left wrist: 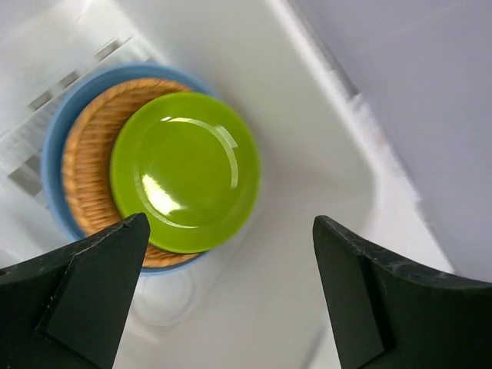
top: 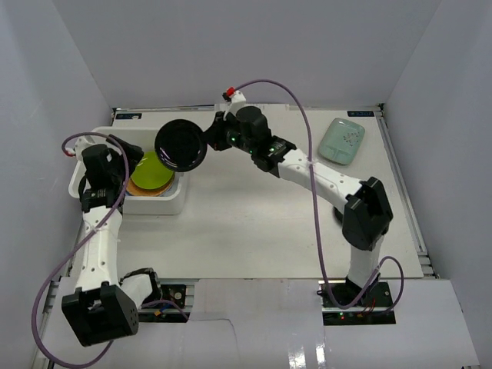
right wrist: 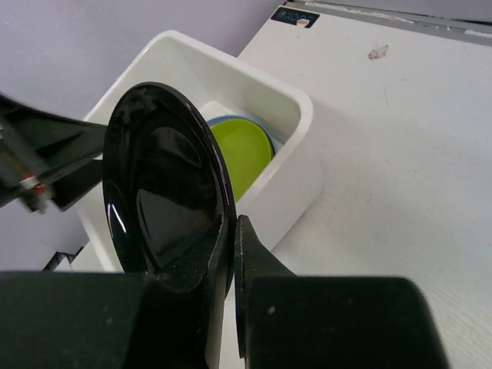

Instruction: Place the plates into the plastic bin on the countertop

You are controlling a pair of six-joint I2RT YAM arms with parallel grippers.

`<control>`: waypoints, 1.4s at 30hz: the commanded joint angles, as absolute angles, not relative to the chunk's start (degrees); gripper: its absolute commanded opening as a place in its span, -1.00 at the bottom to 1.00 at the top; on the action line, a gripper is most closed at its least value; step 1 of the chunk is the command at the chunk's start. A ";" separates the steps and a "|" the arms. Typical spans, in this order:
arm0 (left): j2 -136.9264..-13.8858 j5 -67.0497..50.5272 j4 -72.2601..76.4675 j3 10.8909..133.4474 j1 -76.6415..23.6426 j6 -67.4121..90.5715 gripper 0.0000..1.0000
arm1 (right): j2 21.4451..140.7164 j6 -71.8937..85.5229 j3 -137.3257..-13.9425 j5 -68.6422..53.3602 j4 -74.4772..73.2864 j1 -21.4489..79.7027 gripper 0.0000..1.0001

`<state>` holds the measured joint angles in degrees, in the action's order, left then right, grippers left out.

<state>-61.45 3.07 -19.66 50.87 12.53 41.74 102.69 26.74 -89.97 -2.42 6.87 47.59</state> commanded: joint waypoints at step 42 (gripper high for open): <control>-102.42 -10.72 -6.59 78.63 -54.65 44.03 0.39 | 63.21 27.42 -44.92 -2.17 4.92 -5.51 -0.02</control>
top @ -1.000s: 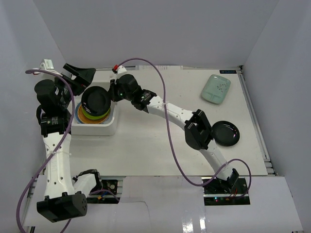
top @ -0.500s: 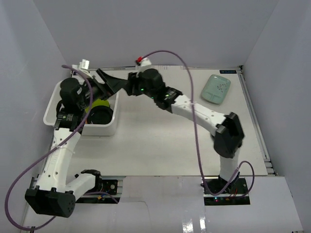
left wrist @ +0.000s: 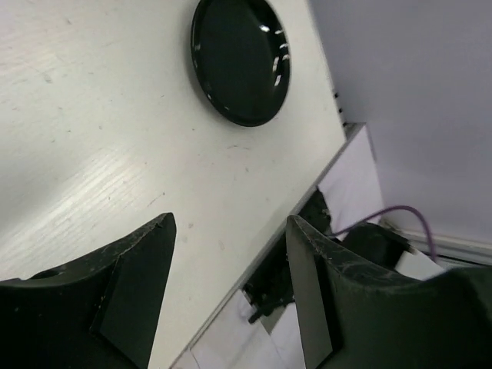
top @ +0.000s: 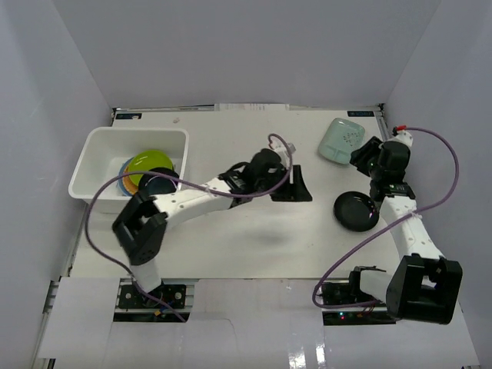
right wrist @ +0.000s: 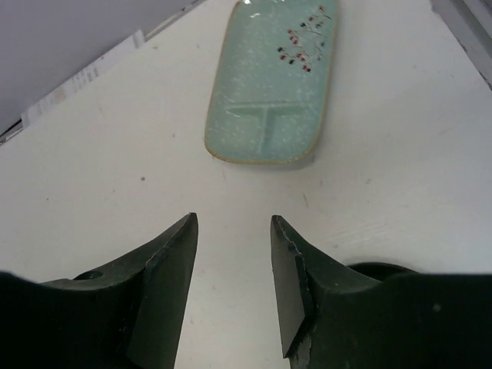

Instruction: Place the plates into the plastic bin on the countertop

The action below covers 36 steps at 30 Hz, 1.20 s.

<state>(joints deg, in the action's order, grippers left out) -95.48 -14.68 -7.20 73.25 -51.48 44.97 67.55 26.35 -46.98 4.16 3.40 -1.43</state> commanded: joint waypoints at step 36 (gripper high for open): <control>-114.22 0.09 0.69 80.67 -56.53 43.50 -1.00 | 48.08 32.25 -44.55 -23.28 3.43 -10.72 0.09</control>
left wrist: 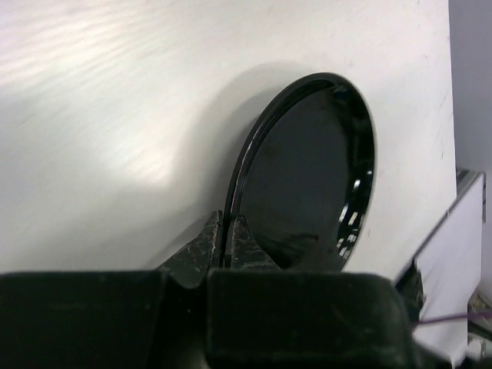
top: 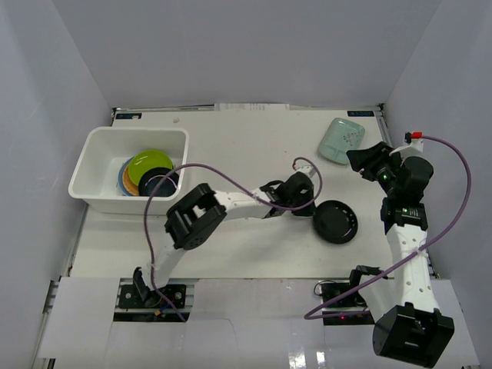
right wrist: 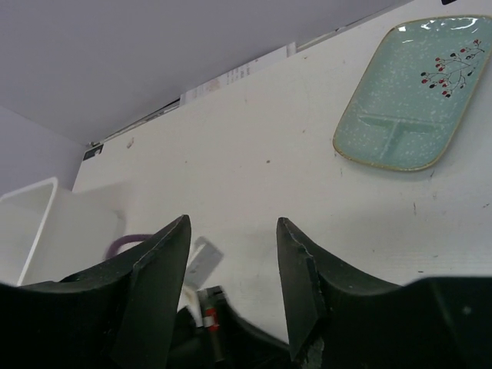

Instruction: Place the plates into the plastic bin on the countertop

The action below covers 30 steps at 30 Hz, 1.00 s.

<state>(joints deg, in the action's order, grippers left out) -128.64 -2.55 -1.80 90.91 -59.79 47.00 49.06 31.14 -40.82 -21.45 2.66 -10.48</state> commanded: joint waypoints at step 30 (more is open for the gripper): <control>-62.05 9.85 -21.45 48.34 8.44 43.42 -0.92 | 67.14 28.47 -40.34 -7.83 7.29 -1.75 0.32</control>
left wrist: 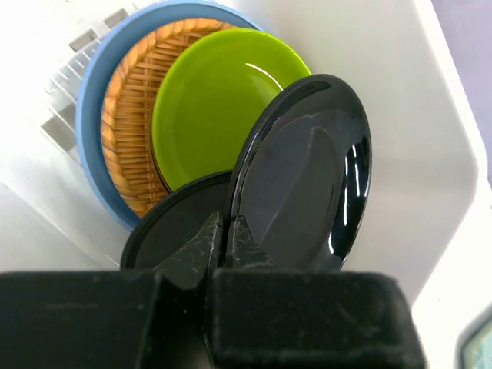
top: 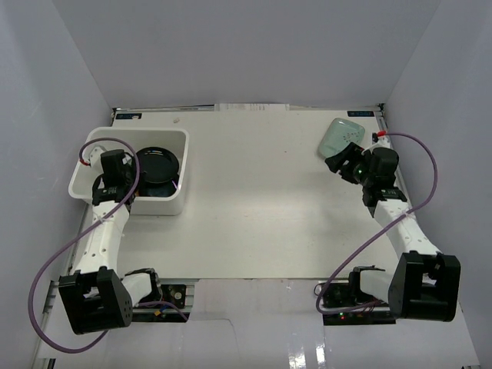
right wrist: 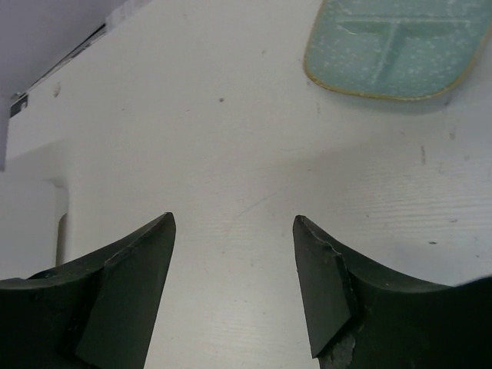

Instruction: Place the plates into the plastic bin on the countertop

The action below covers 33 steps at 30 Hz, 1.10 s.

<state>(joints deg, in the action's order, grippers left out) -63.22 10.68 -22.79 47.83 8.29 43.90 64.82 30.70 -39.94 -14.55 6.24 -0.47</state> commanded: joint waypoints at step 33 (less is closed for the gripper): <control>-56.69 -40.34 -5.19 53.53 -12.39 29.97 0.96 | 123.48 46.67 -68.19 -11.95 25.58 -13.45 -0.18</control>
